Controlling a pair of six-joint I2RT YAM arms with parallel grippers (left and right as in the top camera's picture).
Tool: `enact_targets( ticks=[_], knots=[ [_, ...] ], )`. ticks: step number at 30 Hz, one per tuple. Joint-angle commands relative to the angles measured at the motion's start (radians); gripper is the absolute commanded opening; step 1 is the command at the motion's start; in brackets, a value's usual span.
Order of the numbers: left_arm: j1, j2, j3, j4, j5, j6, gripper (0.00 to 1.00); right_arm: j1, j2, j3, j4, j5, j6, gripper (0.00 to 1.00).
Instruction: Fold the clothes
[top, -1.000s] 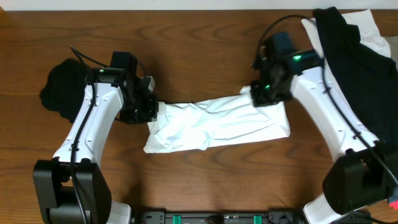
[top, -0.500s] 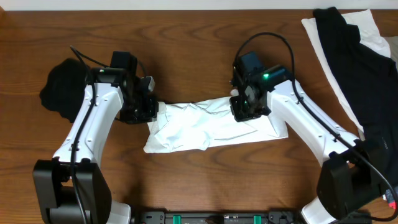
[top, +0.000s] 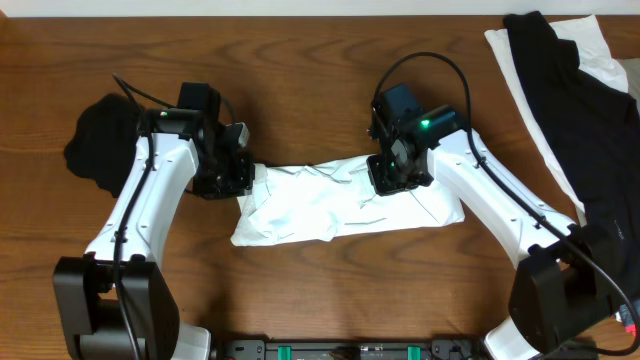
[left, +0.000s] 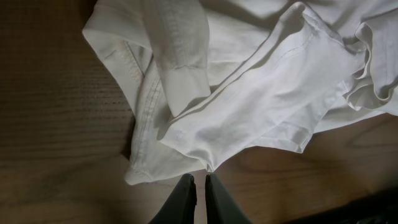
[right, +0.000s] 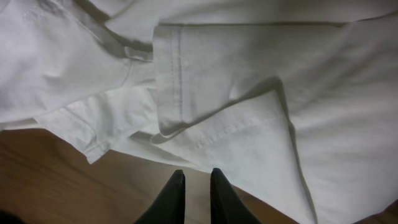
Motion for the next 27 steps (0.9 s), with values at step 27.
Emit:
enact_targets(
  ticks=[27],
  knots=[
    [0.003,-0.013,-0.001,-0.024,0.005,-0.002,0.11,-0.086,0.026,-0.246,0.153,0.053,0.000,0.32]
  ],
)
